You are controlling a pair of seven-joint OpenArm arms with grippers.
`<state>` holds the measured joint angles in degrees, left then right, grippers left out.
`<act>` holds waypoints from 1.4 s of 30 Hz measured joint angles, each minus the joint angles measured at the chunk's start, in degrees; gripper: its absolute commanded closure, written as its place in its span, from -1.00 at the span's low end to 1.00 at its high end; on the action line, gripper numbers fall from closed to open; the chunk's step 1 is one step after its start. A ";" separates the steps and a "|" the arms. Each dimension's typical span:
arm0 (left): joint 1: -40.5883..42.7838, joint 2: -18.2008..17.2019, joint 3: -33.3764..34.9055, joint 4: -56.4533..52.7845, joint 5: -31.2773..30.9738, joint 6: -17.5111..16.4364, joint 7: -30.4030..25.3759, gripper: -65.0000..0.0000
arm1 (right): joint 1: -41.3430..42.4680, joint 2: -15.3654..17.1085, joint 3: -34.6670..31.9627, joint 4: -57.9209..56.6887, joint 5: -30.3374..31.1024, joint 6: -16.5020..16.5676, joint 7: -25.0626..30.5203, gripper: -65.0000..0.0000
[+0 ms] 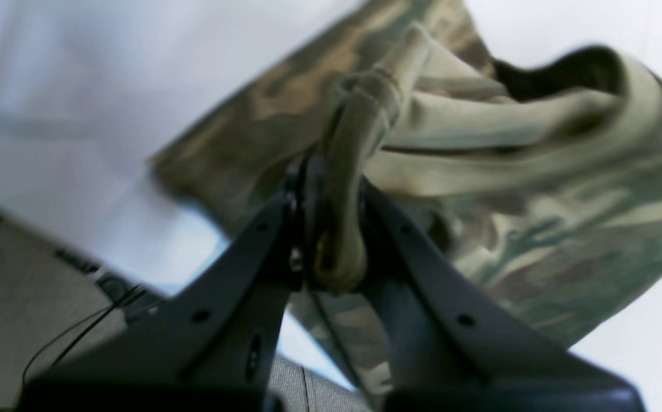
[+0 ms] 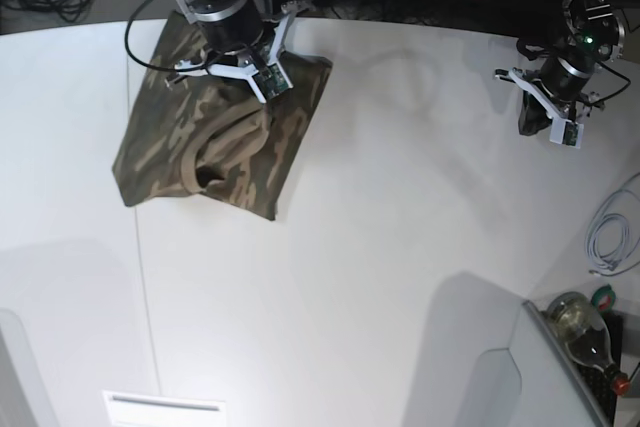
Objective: Layout the t-shirt on the table in an organized manner, then fold the t-shirt properly
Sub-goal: 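Fold the shirt's edge over with the right gripper and press it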
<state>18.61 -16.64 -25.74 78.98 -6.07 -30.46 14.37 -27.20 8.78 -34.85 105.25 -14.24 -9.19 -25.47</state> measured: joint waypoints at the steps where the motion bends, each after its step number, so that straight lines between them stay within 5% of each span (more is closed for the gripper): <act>1: 0.00 -0.02 0.00 -0.02 -0.02 0.00 -0.02 1.00 | -0.15 0.37 -0.85 -0.09 0.44 0.20 -0.11 1.00; 12: 0.13 0.00 0.00 -0.09 -0.02 -0.02 -0.02 1.00 | 3.98 -0.57 -2.12 -12.02 0.42 1.92 0.28 0.97; 19: 0.15 -0.02 0.00 -0.09 0.00 0.00 -0.02 1.00 | 4.33 -0.44 -2.40 -12.00 0.52 2.16 0.37 0.11; 21: 0.13 0.00 0.00 -0.09 0.00 0.00 -0.02 1.00 | 4.31 -0.44 -2.40 -11.96 0.52 2.16 0.33 0.00; 35: 0.07 -0.07 -0.22 -0.15 0.00 -0.02 0.00 1.00 | 2.86 0.85 -3.13 2.91 -0.31 0.85 -0.02 -0.01; 40: 0.09 -0.11 -0.42 -0.15 -0.15 -0.02 0.02 1.00 | 13.75 -0.13 -3.26 0.46 -0.31 0.76 -1.05 -0.03; 42: 0.26 -0.07 -0.48 -0.15 -0.13 0.00 0.02 1.00 | 19.47 -1.14 -3.23 -2.91 -0.50 0.66 -6.56 -0.07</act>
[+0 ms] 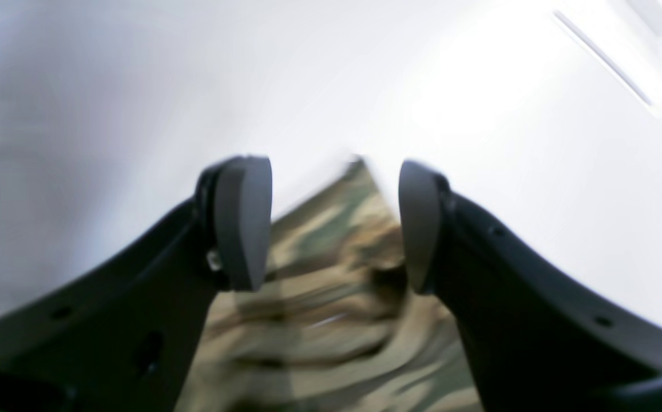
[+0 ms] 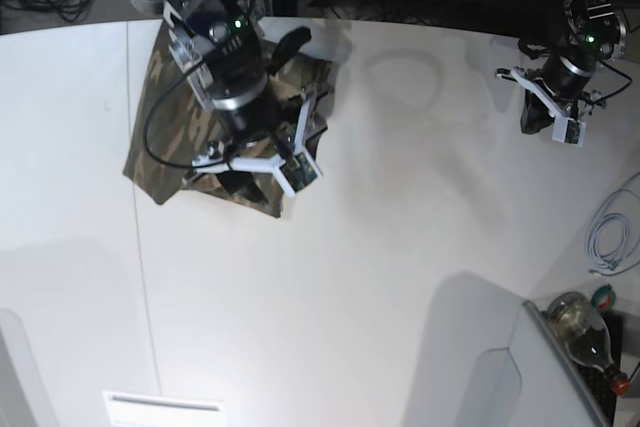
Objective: Layout the t-shirt on the table in an organized manner, then fold the t-shirt properly
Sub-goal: 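Fold the shirt's edge over with the right gripper and press it, then press and smooth the folded shirt's edge with the right gripper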
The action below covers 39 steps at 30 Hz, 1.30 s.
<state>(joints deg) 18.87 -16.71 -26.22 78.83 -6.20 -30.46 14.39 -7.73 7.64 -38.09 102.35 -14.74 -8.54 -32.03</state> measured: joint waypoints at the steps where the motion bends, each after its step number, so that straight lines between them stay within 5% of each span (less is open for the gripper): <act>1: 0.11 -0.02 -0.02 -0.02 0.04 0.00 0.00 1.00 | 2.34 -1.05 0.04 -2.34 -0.24 -0.15 -3.52 -0.12; 5: 0.35 0.11 -0.04 -0.09 0.11 0.00 0.00 1.00 | 10.03 -3.32 -0.17 -10.08 0.63 0.04 -9.53 -0.43; 14: 1.38 0.02 -0.13 -0.11 0.09 0.00 -0.04 1.00 | 11.45 -4.72 -0.20 -9.03 0.68 -0.04 -26.10 -0.44; 31: 1.20 0.04 -0.11 -1.60 -0.04 0.00 -0.24 1.00 | 11.13 -5.79 7.87 -19.61 0.44 -0.02 -19.93 -0.39; 34: 1.29 0.04 -0.13 -1.70 -0.04 0.00 -0.24 1.00 | 11.65 -5.92 8.92 -21.27 0.59 -0.02 -19.76 -0.09; 38: 1.11 0.07 -0.11 -1.70 -0.04 0.00 -0.26 1.00 | 11.61 -5.92 9.01 -21.35 0.42 -0.04 -19.74 0.95; 39: 1.14 0.04 -0.11 -1.70 -0.04 0.00 -0.24 1.00 | 11.61 -5.92 9.01 -21.35 0.50 -0.02 -19.71 1.00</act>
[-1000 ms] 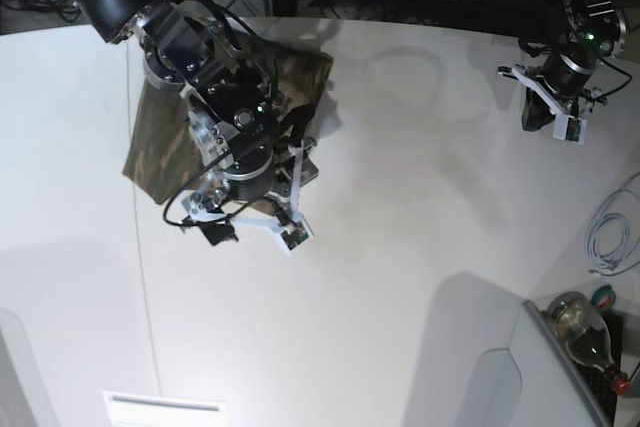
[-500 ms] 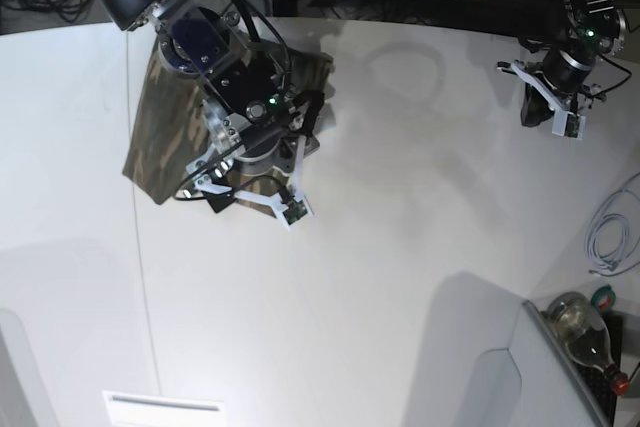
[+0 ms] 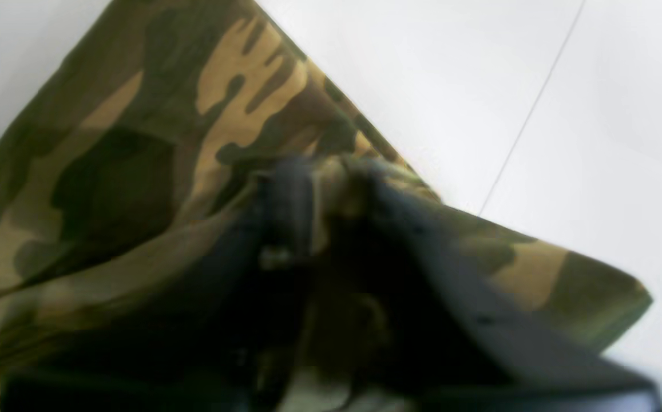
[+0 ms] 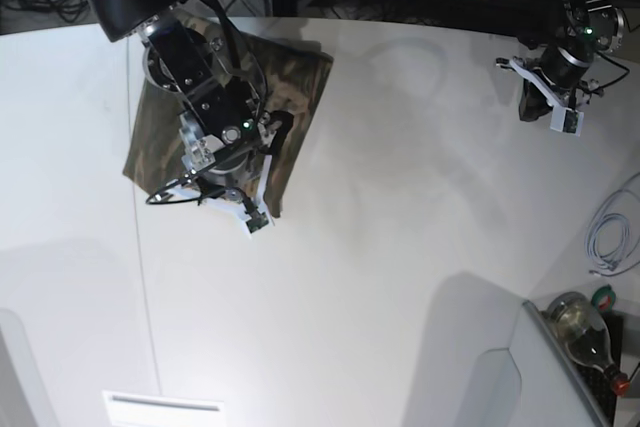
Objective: Layout the t-shirt on the table in an organized manner, then fold the t-shirt properly
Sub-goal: 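Press and smooth the folded shirt's edge with the right gripper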
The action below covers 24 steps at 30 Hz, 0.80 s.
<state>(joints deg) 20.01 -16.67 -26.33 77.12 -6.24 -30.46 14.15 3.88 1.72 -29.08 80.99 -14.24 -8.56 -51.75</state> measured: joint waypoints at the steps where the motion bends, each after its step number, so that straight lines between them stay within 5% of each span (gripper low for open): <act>1: 0.02 0.00 0.00 0.00 0.02 0.00 0.02 1.00 | -0.04 0.00 0.00 0.00 0.11 0.00 0.02 0.98; 11: -0.02 0.02 0.00 0.00 0.00 0.00 0.00 1.00 | -3.80 0.00 -0.55 12.24 0.24 0.09 -0.15 0.98; 15: -0.15 0.02 0.00 0.00 0.02 0.00 0.02 1.00 | -4.79 0.00 0.00 16.33 -0.11 6.56 -0.09 0.98; 24: -0.13 0.02 0.48 0.00 0.00 0.00 0.04 1.00 | -6.49 -2.01 -1.31 17.90 -0.35 7.19 3.72 0.98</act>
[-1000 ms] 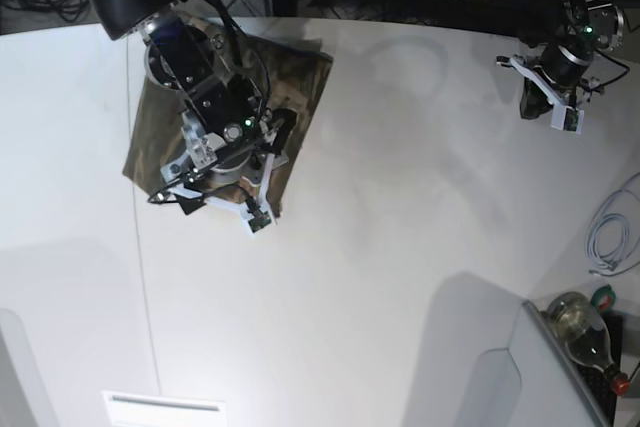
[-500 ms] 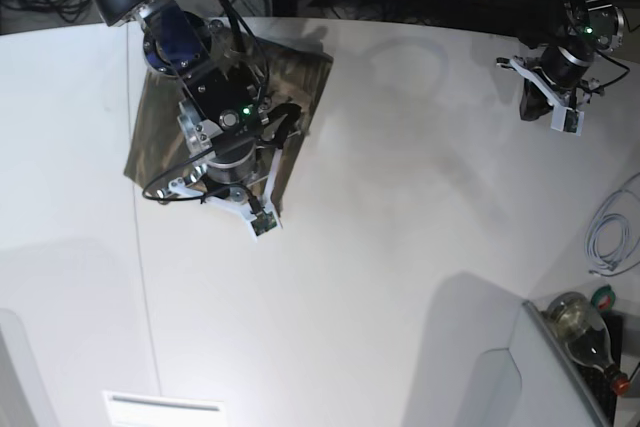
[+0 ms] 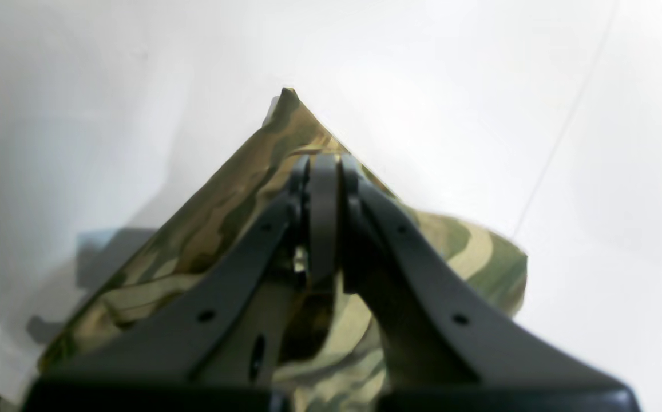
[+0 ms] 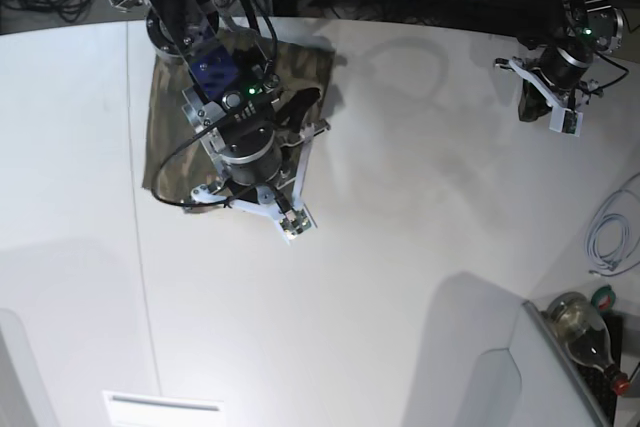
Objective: Layout the t-shirt on the table in an organized manner, then fold the t-shirt properly
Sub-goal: 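Press and smooth the folded shirt's edge with the right gripper, then grasp the folded shirt's edge with the right gripper and drag it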
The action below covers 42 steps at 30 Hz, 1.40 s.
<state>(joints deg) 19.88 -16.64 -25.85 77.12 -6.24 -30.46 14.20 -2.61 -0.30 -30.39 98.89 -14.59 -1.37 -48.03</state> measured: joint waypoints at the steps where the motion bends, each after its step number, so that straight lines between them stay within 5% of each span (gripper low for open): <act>1: -0.02 0.04 0.31 0.00 0.00 0.04 0.00 1.00 | -0.15 0.13 -0.74 0.17 0.00 0.00 -0.04 0.98; 10: -2.49 2.91 6.36 0.09 0.46 0.48 0.24 1.00 | -0.11 -1.44 -4.39 -0.46 0.28 0.17 0.33 0.98; 22: -4.98 4.55 8.68 0.15 0.39 0.42 0.15 1.00 | 0.48 -4.37 -4.22 -19.19 0.26 0.59 17.73 0.95; 25: -4.98 4.59 8.44 0.15 0.39 0.42 0.15 1.00 | 0.33 -4.33 -4.11 -20.15 0.20 0.57 21.31 0.74; 29: -4.94 4.17 8.28 0.09 0.44 0.42 0.17 1.00 | 0.28 -4.63 -4.20 -18.43 0.15 0.57 21.57 0.12; 32: -5.09 3.56 8.26 -0.66 0.28 0.48 0.07 1.00 | -0.87 -3.08 -4.31 -11.63 0.02 0.57 20.59 0.09; 37: -4.59 2.16 8.13 -1.62 0.39 0.42 0.17 1.00 | -7.63 4.37 -2.95 5.42 -0.13 0.39 19.47 0.09; 42: -4.79 2.25 8.66 -1.51 0.26 0.37 0.09 1.00 | -5.53 4.39 -2.34 2.51 -0.52 0.09 13.55 0.08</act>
<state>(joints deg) 15.09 -14.39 -17.19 75.61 -5.98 -30.09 14.28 -8.14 4.10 -32.73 101.41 -15.11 -1.28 -34.48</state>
